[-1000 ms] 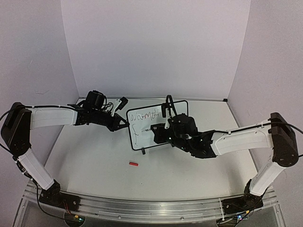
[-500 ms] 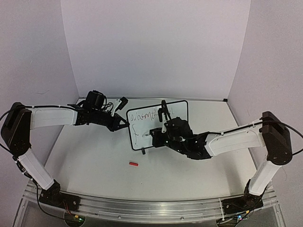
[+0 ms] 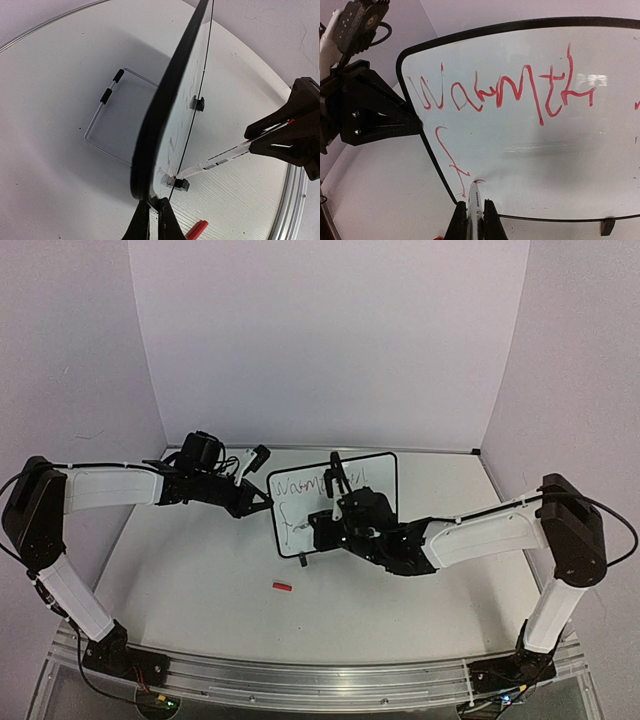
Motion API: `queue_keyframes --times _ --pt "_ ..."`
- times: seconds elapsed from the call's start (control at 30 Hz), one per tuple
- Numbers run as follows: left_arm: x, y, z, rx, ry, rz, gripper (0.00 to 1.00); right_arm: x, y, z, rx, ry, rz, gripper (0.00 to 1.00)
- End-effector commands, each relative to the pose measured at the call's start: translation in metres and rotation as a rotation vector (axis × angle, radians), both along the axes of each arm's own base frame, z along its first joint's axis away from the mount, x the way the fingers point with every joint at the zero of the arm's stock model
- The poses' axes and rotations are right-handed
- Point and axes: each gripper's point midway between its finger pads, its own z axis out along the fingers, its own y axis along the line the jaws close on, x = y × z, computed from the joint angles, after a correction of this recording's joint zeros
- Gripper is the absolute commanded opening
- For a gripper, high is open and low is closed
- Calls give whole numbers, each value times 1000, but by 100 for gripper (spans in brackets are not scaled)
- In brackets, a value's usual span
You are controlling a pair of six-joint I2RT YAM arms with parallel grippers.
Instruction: Write a sentence on the whiteboard
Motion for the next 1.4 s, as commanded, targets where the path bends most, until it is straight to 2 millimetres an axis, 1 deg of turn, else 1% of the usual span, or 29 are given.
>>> queue_keyframes --times 0.0,0.33,0.5,0.6,0.9,1.17,1.37 --pt "5 5 -8 60 -13 17 0 11 3 15 38 -35 -37 0" --pt "5 5 -9 60 -10 16 0 13 -14 52 120 -106 -101 0" --pt "4 4 -10 60 -7 14 0 13 -20 56 120 -118 -115 0" --pt "5 4 -9 58 -9 13 0 13 -23 52 111 -115 -125 0" --pt "4 5 -8 59 -10 14 0 12 -19 28 70 -66 -113 0" --pt "4 5 -7 57 -13 14 0 4 -26 11 55 -17 -109 0" --pt "4 5 -7 58 -12 14 0 2 -29 3 45 -2 -108 0"
